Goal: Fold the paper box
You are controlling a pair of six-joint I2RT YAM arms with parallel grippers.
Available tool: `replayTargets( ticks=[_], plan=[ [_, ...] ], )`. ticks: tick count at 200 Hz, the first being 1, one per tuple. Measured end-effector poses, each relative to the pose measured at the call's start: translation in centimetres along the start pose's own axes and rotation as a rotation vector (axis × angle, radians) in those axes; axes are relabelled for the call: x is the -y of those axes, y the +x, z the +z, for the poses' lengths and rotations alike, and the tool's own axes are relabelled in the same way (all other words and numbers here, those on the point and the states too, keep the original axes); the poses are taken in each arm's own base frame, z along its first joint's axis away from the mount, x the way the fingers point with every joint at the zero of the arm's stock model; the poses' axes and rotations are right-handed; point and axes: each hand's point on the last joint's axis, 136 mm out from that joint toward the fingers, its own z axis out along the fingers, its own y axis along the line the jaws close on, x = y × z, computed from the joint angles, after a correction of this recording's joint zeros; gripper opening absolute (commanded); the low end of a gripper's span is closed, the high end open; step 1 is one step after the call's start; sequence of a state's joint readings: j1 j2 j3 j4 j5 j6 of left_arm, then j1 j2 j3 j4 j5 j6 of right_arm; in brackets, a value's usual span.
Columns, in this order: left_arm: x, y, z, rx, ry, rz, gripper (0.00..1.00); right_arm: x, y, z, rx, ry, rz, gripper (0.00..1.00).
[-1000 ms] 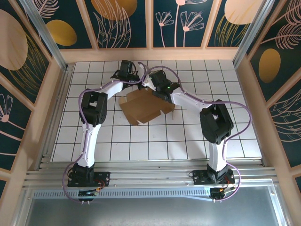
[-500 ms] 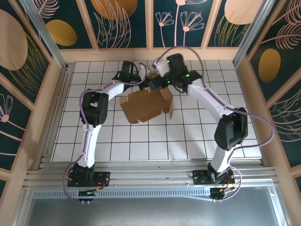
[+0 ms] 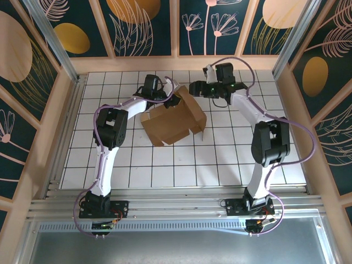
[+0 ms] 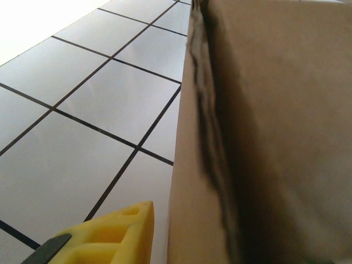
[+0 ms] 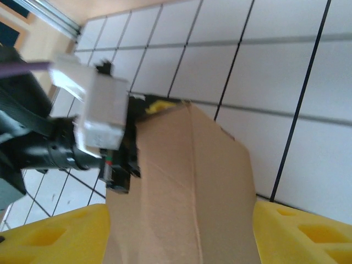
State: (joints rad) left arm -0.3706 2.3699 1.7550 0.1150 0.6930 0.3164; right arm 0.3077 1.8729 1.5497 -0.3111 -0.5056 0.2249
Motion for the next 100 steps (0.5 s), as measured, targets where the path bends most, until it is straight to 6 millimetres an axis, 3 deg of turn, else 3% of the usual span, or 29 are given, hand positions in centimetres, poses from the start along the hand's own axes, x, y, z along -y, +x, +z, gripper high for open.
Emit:
replayTargets(
  ticks=[19,66,100],
  plan=[
    [-0.2,0.2,0.1,-0.011,-0.013,-0.01,0.22,0.5,1.1,0.9,-0.034,-0.007,0.036,0.69],
    [-0.6,0.2,0.3,-0.026,-0.057,-0.028,0.07,0.7,1.0,0.8,-0.025,-0.001,0.052,0.78],
    [-1.4,0.3,0.0,-0.032,-0.143,-0.106,0.01,1.8,0.6,-1.4,0.043,0.062,0.088,0.8]
  ],
)
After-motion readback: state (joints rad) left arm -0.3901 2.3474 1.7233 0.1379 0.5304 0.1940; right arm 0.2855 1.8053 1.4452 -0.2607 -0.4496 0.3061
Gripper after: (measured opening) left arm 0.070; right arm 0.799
